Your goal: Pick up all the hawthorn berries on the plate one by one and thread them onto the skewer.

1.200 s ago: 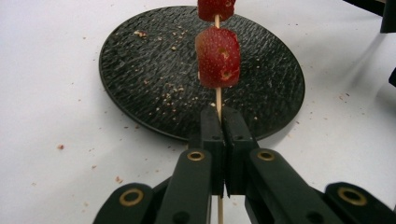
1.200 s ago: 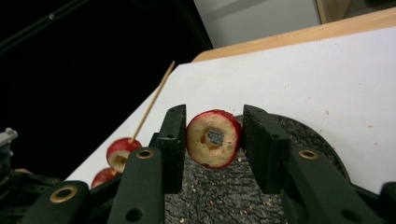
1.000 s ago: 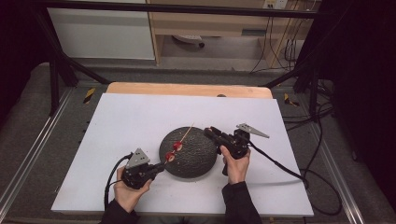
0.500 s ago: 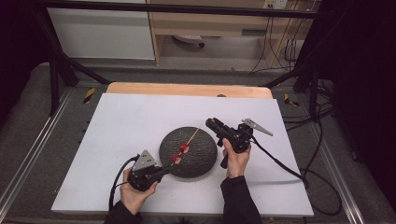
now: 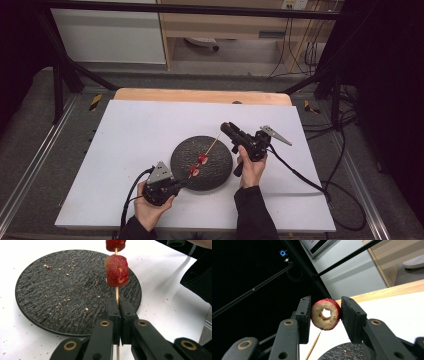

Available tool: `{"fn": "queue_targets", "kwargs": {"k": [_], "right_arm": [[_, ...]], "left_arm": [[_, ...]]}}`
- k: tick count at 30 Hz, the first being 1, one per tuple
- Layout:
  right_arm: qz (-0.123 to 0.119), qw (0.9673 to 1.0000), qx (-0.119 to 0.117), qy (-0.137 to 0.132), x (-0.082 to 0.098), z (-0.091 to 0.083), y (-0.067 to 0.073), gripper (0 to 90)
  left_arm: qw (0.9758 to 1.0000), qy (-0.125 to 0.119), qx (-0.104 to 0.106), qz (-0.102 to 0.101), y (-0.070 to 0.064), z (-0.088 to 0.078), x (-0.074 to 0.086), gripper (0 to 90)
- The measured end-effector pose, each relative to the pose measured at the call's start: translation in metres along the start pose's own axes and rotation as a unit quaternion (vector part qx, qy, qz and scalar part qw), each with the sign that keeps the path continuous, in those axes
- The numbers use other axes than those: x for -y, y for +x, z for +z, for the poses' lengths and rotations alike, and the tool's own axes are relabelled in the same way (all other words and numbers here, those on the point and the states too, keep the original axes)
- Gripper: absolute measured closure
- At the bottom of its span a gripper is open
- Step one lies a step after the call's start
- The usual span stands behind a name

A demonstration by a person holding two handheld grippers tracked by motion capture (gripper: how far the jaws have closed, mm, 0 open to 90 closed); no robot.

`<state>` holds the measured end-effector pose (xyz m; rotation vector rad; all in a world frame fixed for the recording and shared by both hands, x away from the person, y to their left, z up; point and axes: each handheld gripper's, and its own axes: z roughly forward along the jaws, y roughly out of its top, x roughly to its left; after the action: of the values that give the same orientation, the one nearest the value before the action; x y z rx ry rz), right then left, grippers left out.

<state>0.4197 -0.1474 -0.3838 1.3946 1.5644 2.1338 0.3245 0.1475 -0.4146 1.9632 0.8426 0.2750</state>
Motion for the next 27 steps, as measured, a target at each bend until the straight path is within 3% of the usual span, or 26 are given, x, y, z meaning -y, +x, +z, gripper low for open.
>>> {"fn": "queue_targets", "kwargs": {"k": [27], "right_arm": [[0.019, 0.9995, -0.025, -0.005, 0.0087, 0.0019, 0.0022, 61.8]], "left_arm": [[0.9994, -0.031, -0.005, -0.016, -0.0093, 0.0067, -0.0056, 88.4]]}}
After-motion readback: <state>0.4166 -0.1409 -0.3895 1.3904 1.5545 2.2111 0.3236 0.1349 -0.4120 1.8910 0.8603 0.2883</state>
